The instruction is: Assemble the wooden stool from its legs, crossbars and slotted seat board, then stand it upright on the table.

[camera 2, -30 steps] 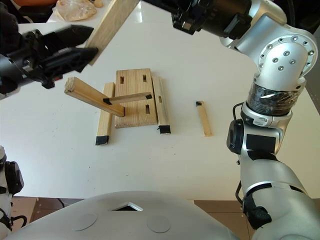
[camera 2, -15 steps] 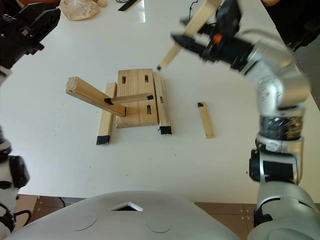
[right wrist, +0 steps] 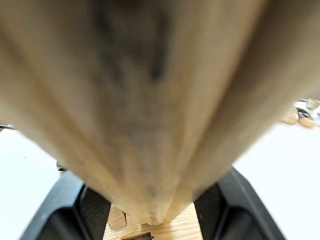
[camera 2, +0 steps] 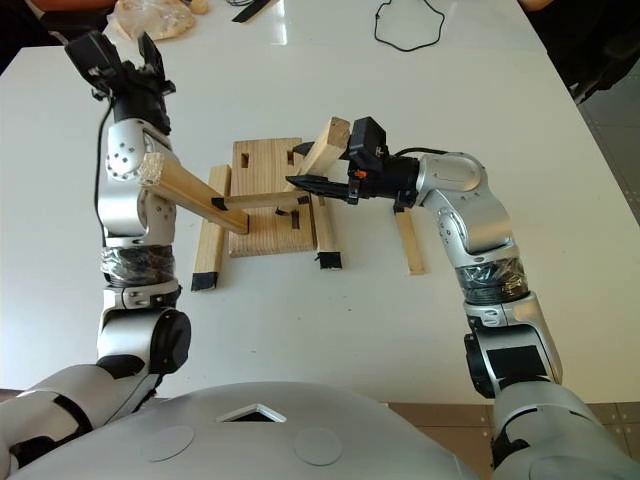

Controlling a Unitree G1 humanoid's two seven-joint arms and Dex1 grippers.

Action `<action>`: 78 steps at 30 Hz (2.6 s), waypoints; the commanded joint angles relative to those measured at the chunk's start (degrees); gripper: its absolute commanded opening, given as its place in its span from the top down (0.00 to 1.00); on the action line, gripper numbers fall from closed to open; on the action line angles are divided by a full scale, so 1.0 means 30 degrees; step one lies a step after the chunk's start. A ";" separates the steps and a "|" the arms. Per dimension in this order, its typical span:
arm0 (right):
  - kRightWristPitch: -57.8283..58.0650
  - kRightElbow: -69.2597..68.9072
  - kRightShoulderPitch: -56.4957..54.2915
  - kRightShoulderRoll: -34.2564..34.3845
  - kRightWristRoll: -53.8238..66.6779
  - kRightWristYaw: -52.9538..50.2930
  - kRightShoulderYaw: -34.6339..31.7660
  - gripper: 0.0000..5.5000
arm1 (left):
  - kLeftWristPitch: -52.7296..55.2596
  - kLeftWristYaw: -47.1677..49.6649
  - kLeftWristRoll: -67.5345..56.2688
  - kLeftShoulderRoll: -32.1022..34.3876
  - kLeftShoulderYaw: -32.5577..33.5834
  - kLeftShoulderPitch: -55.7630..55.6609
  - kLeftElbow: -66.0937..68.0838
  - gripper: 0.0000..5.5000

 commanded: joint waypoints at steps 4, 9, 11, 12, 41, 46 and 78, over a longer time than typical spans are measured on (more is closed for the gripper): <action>0.1054 0.0069 -0.0381 -0.2568 0.0512 0.2937 -0.0813 0.63 | -0.0589 -0.0418 -0.0840 -0.1259 0.0521 0.0589 -0.0711 0.52; 0.1289 0.0497 -0.0761 -0.3038 0.0959 0.3375 -0.1593 0.63 | -0.1012 -0.0093 -0.2522 -0.2096 0.2117 0.0863 -0.1081 0.52; 0.1520 0.0246 -0.0607 -0.3093 0.1210 0.3513 -0.1769 0.63 | -0.1214 0.0282 -0.2902 -0.2103 0.2885 0.0933 -0.1126 0.52; 0.1569 0.0138 -0.0510 -0.3075 0.1240 0.3563 -0.1769 0.63 | -0.1276 0.0475 -0.2926 -0.1934 0.3242 0.0978 -0.1201 0.52; 0.0796 -0.0383 0.1559 -0.2996 0.0222 0.3911 -0.0450 0.63 | -0.0060 0.0044 -0.4727 0.1675 0.5954 0.0044 -0.3738 0.52; 0.0657 0.0328 0.1135 -0.3292 -0.0462 0.3854 -0.0084 0.63 | 0.1526 -0.2362 -0.5334 0.3201 0.4025 -0.0060 -0.7207 0.52; 0.2718 -0.0997 0.1485 -0.4632 -0.0716 0.2290 0.1692 0.63 | 0.9148 -1.7894 -1.3077 1.5341 -0.2676 0.2720 -1.5582 0.74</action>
